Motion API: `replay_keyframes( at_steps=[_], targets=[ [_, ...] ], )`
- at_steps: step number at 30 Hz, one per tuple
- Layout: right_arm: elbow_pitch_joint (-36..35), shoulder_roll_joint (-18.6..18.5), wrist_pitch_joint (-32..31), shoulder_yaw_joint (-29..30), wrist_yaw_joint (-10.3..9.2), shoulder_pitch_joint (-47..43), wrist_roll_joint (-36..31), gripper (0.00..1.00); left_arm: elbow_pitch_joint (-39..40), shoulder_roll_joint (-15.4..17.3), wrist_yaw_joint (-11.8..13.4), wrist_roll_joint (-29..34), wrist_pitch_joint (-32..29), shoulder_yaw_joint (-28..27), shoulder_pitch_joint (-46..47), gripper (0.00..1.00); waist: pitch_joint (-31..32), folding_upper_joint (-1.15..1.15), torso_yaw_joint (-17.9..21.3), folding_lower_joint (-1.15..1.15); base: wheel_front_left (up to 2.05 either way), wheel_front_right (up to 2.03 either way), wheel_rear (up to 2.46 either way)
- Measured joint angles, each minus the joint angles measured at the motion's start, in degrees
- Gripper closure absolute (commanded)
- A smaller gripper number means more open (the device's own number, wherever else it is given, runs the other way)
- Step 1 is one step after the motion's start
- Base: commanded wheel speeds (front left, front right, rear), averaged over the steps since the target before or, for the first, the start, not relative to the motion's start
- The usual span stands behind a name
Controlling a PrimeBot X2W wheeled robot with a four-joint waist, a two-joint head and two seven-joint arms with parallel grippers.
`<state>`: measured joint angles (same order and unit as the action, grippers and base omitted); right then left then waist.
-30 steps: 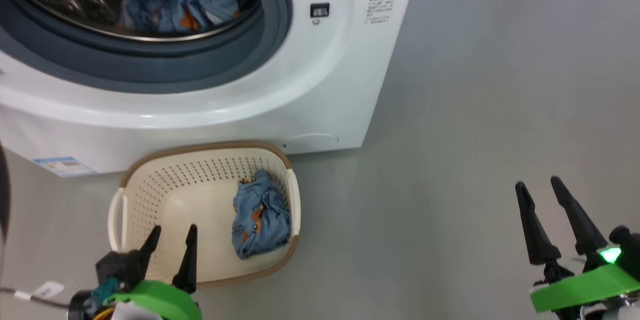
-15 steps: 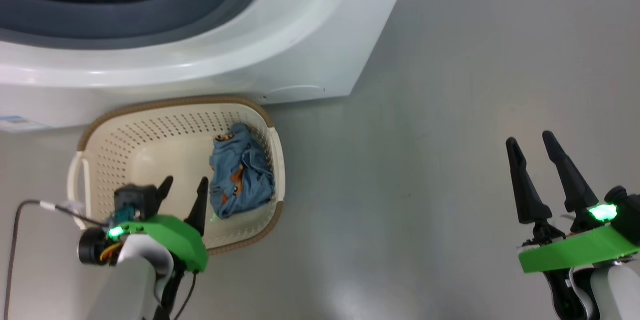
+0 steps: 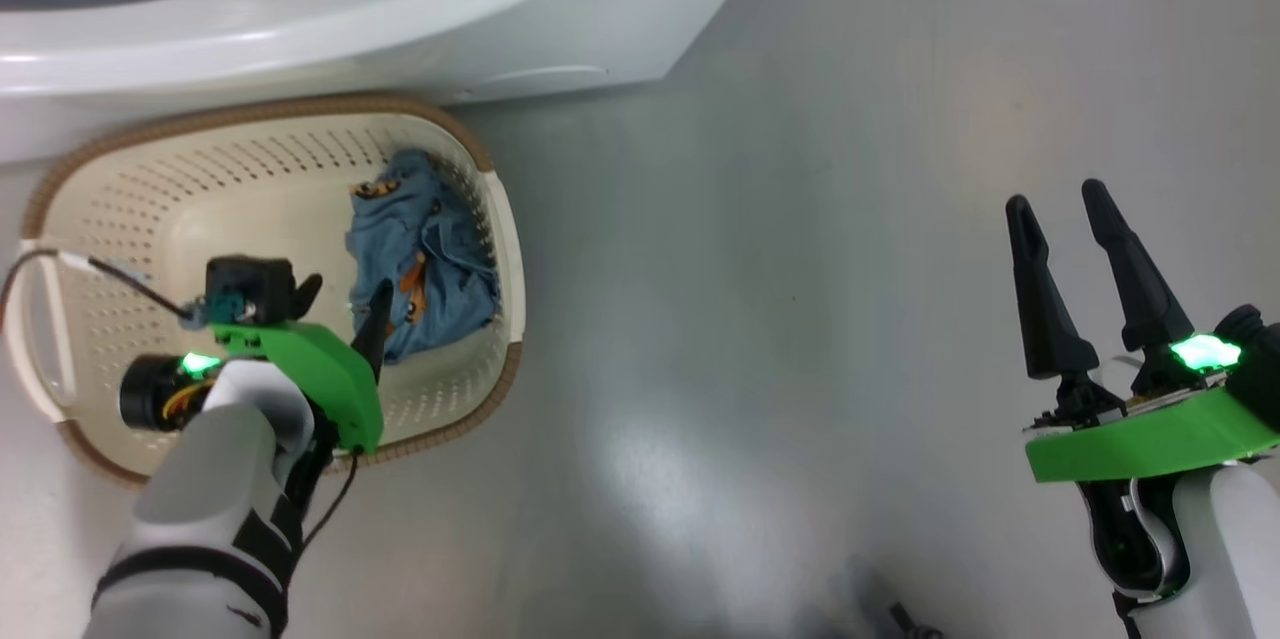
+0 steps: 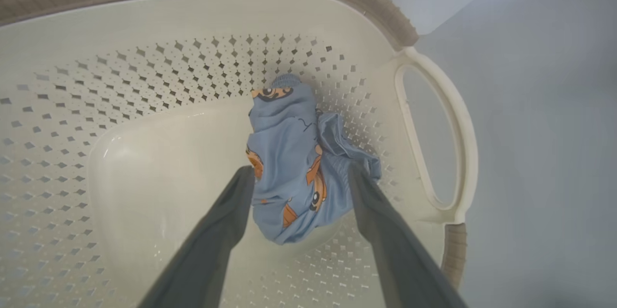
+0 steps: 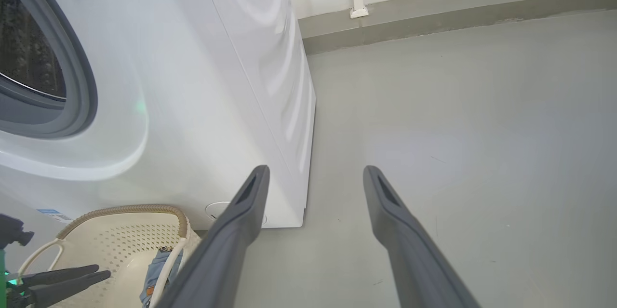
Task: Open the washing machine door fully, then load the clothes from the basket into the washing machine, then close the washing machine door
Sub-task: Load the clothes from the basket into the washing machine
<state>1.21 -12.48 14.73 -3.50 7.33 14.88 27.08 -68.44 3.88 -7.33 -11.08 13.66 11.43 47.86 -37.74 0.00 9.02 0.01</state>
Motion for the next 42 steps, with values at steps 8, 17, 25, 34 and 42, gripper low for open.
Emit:
replay_keyframes(
  at_steps=[8,17,25,34,42],
  targets=[
    [-0.81,0.22,0.00,-0.62,0.00,2.34,0.00,0.00,-2.05,0.77,0.00,-6.01,-5.15,7.57,5.05,0.00,-5.34,0.00,1.20,0.00,0.00,0.00,0.00],
    [-2.61,0.25,0.00,-1.75,0.00,4.56,0.32,0.00,-1.93,4.34,0.00,-12.83,-10.04,15.03,8.99,0.00,-10.46,0.00,2.16,-0.01,0.00,0.00,0.00],
    [-3.47,0.25,0.00,-2.36,0.00,5.38,0.33,0.00,-2.15,5.98,0.00,-16.92,-11.00,17.95,11.97,0.00,-13.63,0.00,3.43,0.00,0.00,0.00,0.00],
    [-3.79,0.57,0.00,-3.15,0.00,5.53,0.33,0.00,-2.03,6.50,0.00,-21.02,-11.24,20.98,12.71,0.00,-15.11,0.00,4.59,-0.01,0.00,0.00,0.00],
    [-3.83,0.57,0.00,-3.25,0.00,5.61,0.33,0.00,-1.19,7.02,0.00,-25.26,-11.21,24.51,13.09,1.00,-14.25,0.00,4.71,-0.01,0.00,0.00,0.00]
  ],
)
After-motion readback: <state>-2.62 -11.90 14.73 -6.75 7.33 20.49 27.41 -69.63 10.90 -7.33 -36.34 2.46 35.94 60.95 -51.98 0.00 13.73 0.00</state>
